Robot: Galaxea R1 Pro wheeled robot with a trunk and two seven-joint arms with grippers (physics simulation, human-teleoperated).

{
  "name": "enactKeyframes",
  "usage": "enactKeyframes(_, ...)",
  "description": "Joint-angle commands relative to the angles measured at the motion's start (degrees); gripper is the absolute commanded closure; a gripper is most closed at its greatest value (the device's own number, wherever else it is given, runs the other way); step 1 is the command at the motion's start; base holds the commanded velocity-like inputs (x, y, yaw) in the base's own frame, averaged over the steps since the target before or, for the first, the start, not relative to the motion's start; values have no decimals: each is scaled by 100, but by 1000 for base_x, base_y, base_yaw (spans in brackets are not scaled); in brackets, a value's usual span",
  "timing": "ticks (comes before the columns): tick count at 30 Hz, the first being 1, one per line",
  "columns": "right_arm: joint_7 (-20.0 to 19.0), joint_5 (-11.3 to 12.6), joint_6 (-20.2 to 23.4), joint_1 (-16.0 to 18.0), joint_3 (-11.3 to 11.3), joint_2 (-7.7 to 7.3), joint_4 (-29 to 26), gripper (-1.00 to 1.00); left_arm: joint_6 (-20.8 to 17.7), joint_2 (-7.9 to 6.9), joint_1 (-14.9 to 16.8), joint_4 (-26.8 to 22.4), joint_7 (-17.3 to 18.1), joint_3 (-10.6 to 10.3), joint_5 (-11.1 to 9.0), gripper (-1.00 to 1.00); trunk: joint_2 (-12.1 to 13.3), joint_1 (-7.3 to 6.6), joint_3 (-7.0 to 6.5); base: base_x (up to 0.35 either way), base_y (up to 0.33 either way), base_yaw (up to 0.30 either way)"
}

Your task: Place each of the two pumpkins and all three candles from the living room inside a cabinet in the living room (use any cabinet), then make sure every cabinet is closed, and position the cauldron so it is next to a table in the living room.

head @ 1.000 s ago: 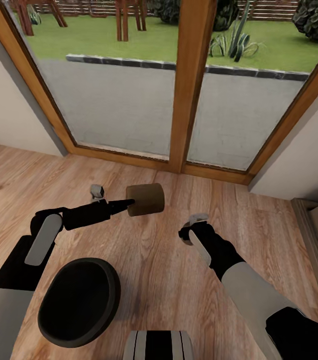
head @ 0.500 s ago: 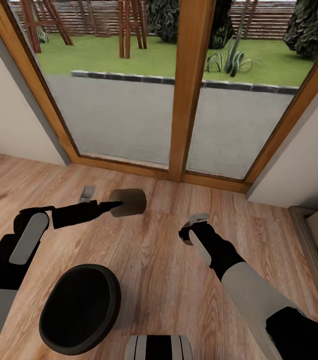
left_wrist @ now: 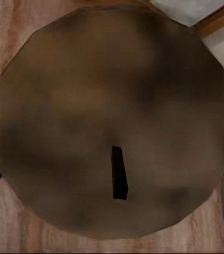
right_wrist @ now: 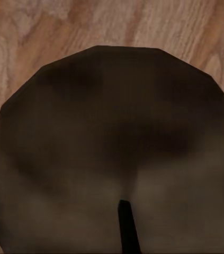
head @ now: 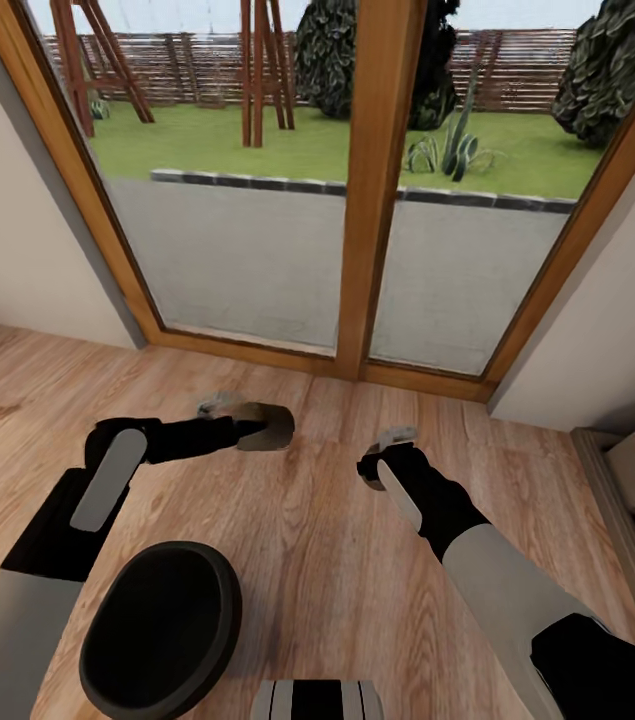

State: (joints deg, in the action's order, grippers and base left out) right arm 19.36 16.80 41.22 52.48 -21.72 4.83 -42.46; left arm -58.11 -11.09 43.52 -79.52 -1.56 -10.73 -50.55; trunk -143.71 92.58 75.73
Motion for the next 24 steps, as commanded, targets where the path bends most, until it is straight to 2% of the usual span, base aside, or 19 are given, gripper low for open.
enactKeyframes(1, -3, 8, 0, -1, 1, 0, 1, 100, 2, 118, 6, -4, -276, -82, -59, 100, 1, -3, -23, 0, 0, 0)
enactKeyframes(5, -3, 8, -7, -1, 1, 0, 1, 100, 2, 233, 8, -6, -645, -129, -62, 100, 7, -13, -112, 0, 0, 0)
enactKeyframes(18, -3, 8, -9, -1, 1, -5, 1, 100, 2, 222, 8, -3, -674, -131, -48, 100, 24, -47, -400, 0, 0, 0)
enactKeyframes(24, -3, 8, -17, 1, -2, -1, 2, 100, 2, 237, 8, -2, -1225, -124, -77, 100, 32, -62, -533, 0, 0, 0)
